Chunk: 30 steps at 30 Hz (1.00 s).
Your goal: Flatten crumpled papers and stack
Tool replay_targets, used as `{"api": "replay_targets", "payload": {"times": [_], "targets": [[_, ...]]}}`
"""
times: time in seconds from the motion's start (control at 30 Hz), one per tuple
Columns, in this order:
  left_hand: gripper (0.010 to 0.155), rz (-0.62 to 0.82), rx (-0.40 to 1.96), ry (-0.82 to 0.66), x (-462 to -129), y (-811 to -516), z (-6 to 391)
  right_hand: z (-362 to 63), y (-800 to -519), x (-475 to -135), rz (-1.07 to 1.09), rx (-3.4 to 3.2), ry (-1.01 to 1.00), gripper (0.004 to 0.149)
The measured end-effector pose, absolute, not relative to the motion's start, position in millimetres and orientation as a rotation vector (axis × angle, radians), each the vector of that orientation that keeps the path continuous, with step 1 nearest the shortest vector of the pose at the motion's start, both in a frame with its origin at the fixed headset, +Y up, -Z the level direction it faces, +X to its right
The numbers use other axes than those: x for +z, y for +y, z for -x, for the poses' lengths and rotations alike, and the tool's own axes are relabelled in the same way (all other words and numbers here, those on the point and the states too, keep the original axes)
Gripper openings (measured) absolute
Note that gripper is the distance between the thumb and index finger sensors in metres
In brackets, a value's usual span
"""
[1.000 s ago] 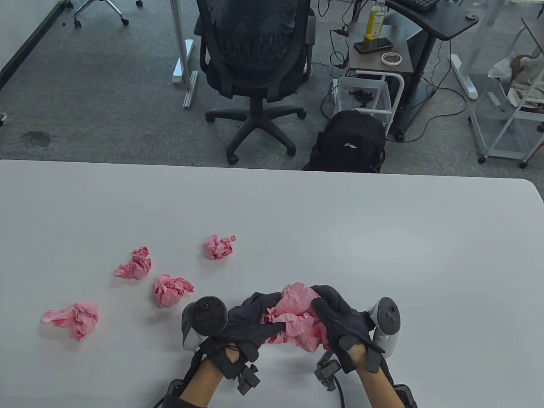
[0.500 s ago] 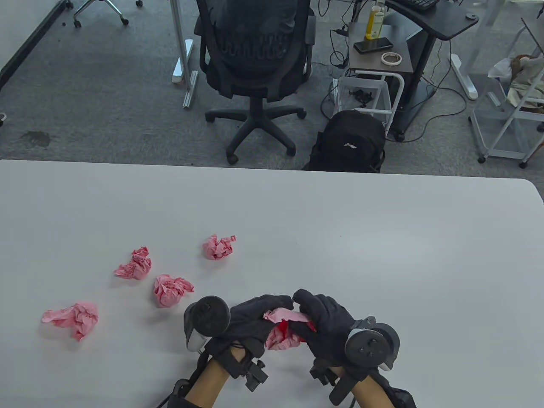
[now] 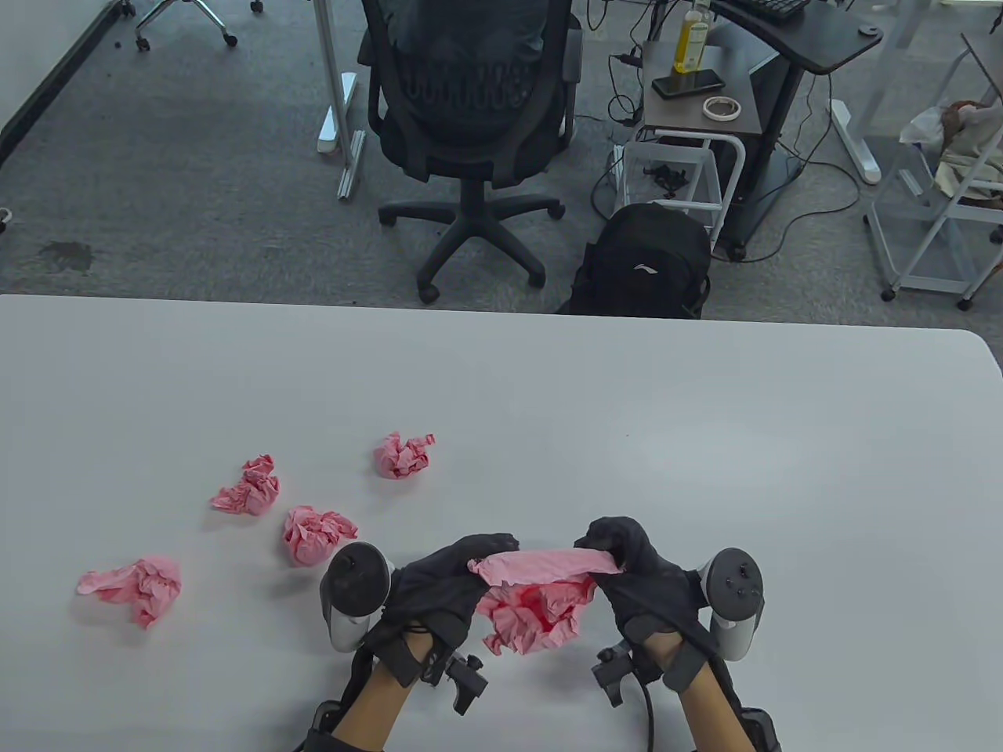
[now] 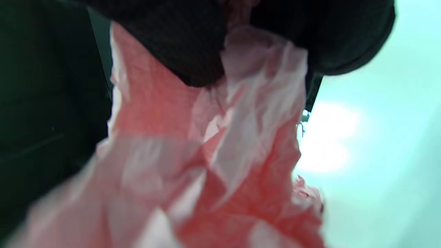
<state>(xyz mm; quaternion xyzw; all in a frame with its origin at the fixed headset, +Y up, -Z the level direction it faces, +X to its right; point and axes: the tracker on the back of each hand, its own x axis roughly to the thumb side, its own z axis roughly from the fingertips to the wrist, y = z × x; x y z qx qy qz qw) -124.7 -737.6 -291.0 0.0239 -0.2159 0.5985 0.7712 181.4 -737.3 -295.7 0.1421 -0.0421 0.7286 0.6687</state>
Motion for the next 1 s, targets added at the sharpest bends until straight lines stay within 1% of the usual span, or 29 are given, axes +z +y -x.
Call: {"api": "replay_targets", "payload": {"times": [0.07, 0.1, 0.17, 0.23, 0.3, 0.37, 0.4, 0.43, 0.5, 0.53, 0.57, 0.6, 0.63, 0.67, 0.7, 0.77, 0.8, 0.83, 0.87, 0.9, 0.93, 0.97, 1.0], "targets": [[0.046, -0.05, 1.311, -0.451, -292.5, -738.2, 128.6, -185.1, -736.4, -296.6, -0.353, 1.687, -0.095, 0.049], [0.045, -0.036, 1.346, -0.43, -292.1, -739.6, 130.5, -187.6, -736.3, -295.7, -0.334, 1.702, -0.109, 0.048], [0.045, -0.021, 1.386, -0.404, -292.5, -742.9, 130.7, -188.8, -736.0, -295.6, -0.306, 1.681, -0.153, 0.043], [0.047, -0.002, 1.343, -0.374, -293.7, -745.7, 129.8, -189.7, -735.6, -294.8, -0.273, 1.675, -0.162, 0.041], [0.051, -0.041, 1.263, -0.349, -292.3, -743.8, 130.1, -191.6, -732.6, -292.2, -0.25, 1.711, -0.242, 0.041], [0.063, -0.209, 1.113, -0.315, -281.6, -731.5, 129.3, -191.8, -722.3, -285.4, -0.26, 1.913, -0.452, 0.041], [0.071, -0.294, 1.034, -0.345, -277.9, -724.0, 127.3, -190.2, -716.8, -283.4, -0.307, 2.031, -0.543, 0.041], [0.075, -0.373, 0.907, -0.463, -272.9, -711.2, 120.9, -184.7, -710.4, -280.0, -0.367, 2.137, -0.638, 0.041], [0.081, -0.456, 0.75, -0.594, -263.0, -694.5, 106.1, -173.2, -702.2, -273.6, -0.468, 2.231, -0.719, 0.042], [0.084, -0.465, 0.697, -0.629, -260.6, -690.5, 99.3, -168.9, -700.1, -270.1, -0.498, 2.242, -0.737, 0.044], [0.088, -0.441, 0.632, -0.67, -259.2, -687.4, 88.9, -162.8, -697.3, -264.6, -0.546, 2.246, -0.777, 0.046], [0.094, -0.341, 0.612, -0.679, -260.7, -690.0, 78.9, -157.0, -694.2, -260.3, -0.597, 2.237, -0.806, 0.05], [0.097, -0.281, 0.6, -0.681, -262.5, -691.9, 73.8, -152.5, -692.1, -257.1, -0.655, 2.229, -0.809, 0.056], [0.097, -0.2, 0.593, -0.686, -265.4, -695.2, 68.0, -147.5, -690.3, -254.1, -0.731, 2.194, -0.807, 0.062], [0.088, -0.185, 0.602, -0.683, -266.5, -696.5, 66.9, -144.6, -689.9, -252.0, -0.775, 2.167, -0.797, 0.067], [0.056, -0.24, 0.657, -0.65, -268.0, -698.1, 70.7, -139.4, -690.7, -248.0, -0.839, 2.166, -0.745, 0.076], [0.048, -0.267, 0.706, -0.622, -268.4, -700.4, 74.7, -139.2, -692.2, -247.3, -0.818, 2.184, -0.736, 0.078], [0.045, -0.269, 0.733, -0.593, -269.5, -703.3, 79.5, -139.3, -693.0, -250.1, -0.791, 2.18, -0.686, 0.081], [0.045, -0.264, 0.758, -0.581, -271.6, -704.8, 83.6, -138.9, -694.6, -253.1, -0.766, 2.195, -0.598, 0.087], [0.046, -0.222, 0.84, -0.566, -275.0, -707.1, 89.9, -140.0, -699.7, -257.6, -0.699, 2.255, -0.416, 0.092], [0.046, -0.197, 0.903, -0.56, -276.1, -708.5, 93.1, -141.7, -703.9, -260.0, -0.646, 2.293, -0.338, 0.093], [0.047, -0.178, 0.972, -0.567, -277.1, -710.0, 95.5, -143.7, -709.8, -265.5, -0.591, 2.321, -0.274, 0.083], [0.047, -0.163, 1.014, -0.573, -277.9, -711.3, 96.5, -145.8, -713.8, -268.0, -0.538, 2.336, -0.271, 0.065]]}}
